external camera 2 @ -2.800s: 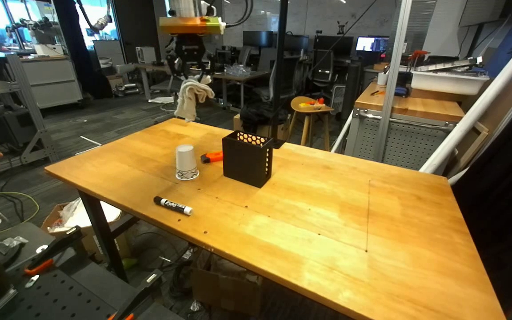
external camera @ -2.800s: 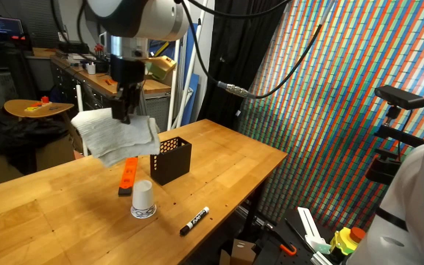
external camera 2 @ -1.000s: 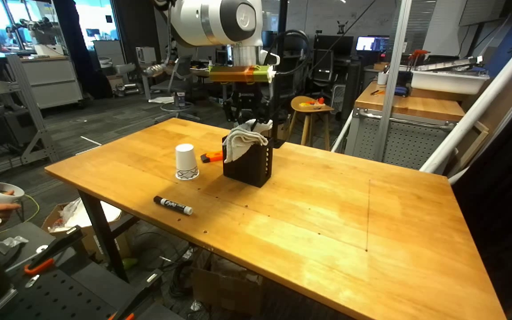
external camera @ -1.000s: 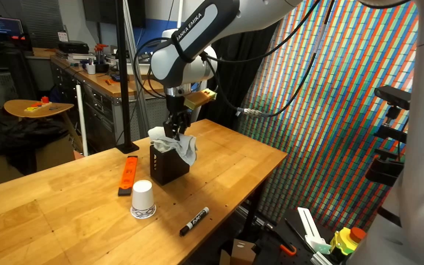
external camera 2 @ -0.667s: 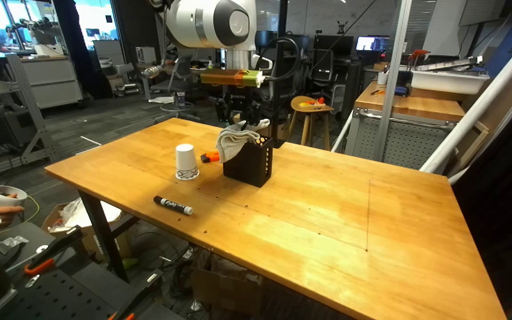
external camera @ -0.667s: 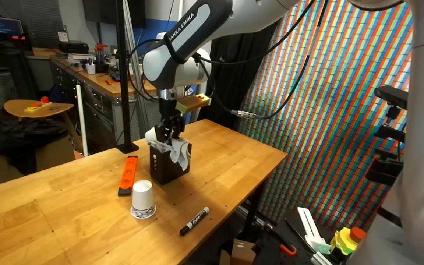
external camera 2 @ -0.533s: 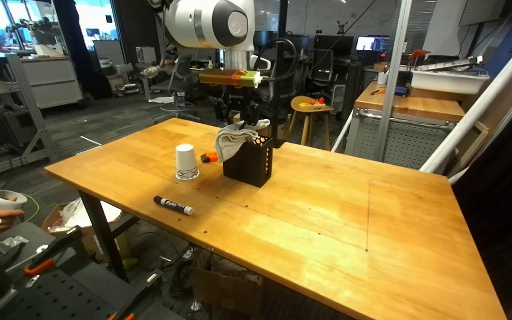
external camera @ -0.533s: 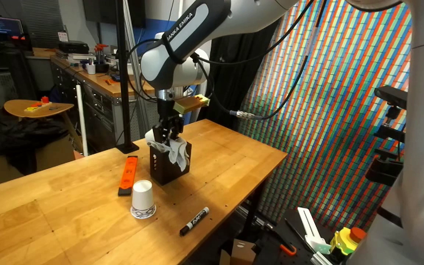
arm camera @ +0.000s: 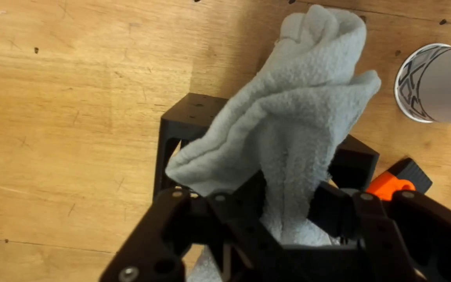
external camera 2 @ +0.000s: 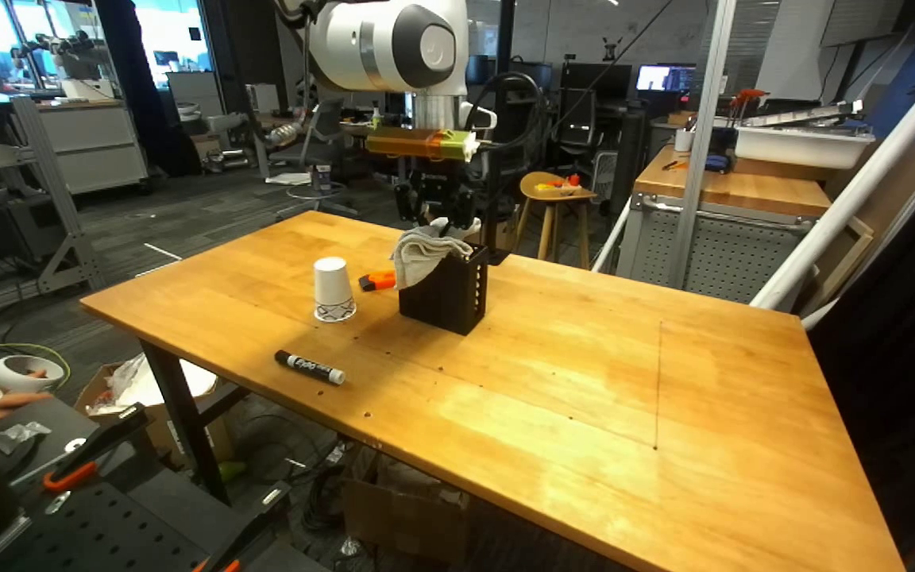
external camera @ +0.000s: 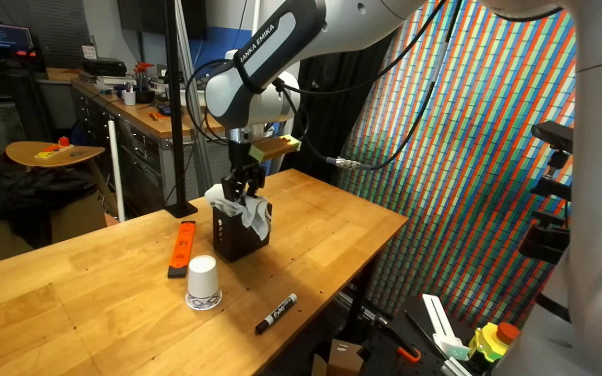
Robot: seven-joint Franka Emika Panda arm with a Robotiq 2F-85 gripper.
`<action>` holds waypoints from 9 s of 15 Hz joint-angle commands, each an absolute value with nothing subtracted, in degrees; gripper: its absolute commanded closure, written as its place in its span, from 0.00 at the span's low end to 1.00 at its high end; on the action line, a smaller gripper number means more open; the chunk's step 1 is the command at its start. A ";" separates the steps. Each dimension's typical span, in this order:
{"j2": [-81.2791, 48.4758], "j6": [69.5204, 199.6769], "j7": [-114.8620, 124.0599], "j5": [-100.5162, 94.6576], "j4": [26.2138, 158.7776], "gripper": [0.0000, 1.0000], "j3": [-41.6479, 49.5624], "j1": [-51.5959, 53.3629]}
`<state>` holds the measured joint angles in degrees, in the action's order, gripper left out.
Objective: Pick up the cloth and put it in the box
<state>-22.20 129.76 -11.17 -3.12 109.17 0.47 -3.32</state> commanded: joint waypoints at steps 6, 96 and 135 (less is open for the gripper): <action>-28.00 128.91 -8.28 -2.60 104.07 0.95 0.05 -2.80; -21.47 121.67 -22.28 0.08 106.02 1.00 -1.97 -5.23; -32.13 117.42 -34.02 -3.89 88.95 1.00 -3.87 -5.43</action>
<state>-33.64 118.16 -32.85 -3.36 87.97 -4.31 -4.35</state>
